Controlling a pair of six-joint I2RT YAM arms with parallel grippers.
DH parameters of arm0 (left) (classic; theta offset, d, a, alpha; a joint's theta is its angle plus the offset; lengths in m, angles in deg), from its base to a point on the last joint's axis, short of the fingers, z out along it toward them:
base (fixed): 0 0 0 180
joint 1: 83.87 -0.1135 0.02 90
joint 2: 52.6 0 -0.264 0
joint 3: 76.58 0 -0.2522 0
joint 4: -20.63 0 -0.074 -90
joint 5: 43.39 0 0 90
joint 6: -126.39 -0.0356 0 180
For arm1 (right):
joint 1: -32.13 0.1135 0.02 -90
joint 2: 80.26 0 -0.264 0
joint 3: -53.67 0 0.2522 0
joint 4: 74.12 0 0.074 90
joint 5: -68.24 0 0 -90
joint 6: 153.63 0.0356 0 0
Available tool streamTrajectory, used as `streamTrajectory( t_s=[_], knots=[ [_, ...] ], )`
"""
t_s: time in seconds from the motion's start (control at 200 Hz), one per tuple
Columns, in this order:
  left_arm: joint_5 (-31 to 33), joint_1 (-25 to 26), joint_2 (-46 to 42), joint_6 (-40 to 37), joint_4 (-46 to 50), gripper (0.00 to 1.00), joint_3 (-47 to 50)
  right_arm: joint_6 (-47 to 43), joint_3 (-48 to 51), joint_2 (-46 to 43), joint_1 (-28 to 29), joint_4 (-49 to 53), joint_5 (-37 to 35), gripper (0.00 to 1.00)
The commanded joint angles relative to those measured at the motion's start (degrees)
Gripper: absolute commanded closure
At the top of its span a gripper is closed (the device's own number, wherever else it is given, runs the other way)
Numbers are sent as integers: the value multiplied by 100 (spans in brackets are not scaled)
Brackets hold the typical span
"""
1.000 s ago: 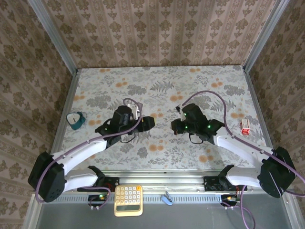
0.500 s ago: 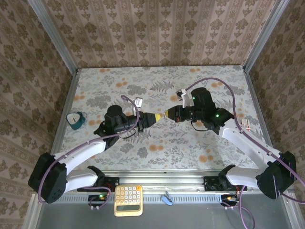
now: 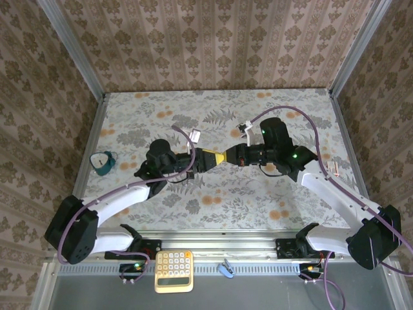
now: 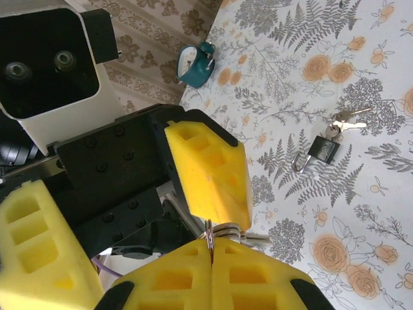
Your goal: Unlock with the key
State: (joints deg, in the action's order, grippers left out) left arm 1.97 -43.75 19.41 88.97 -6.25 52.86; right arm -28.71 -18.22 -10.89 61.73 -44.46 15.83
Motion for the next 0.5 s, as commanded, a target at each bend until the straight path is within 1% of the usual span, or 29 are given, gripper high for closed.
streamTrajectory(
  t_s=[0.0,0.155,0.34,0.39,0.46,0.495],
  knots=[
    [-176,31,41,49,-238,47,-120,123,-42,24,-23,-161,171,100],
    [-172,26,32,60,-202,60,-38,168,-42,-1,-40,-216,162,100],
    [-84,31,-20,8,-59,64,15,176,-36,-52,-77,-193,118,100],
    [-63,23,-35,-10,-32,68,49,186,-28,-71,-86,-193,103,100],
    [-46,24,-55,-15,-8,70,92,191,-15,-90,-95,-193,92,100],
    [-49,30,-62,-15,19,73,110,198,-13,-98,-103,-193,91,100]
  ],
)
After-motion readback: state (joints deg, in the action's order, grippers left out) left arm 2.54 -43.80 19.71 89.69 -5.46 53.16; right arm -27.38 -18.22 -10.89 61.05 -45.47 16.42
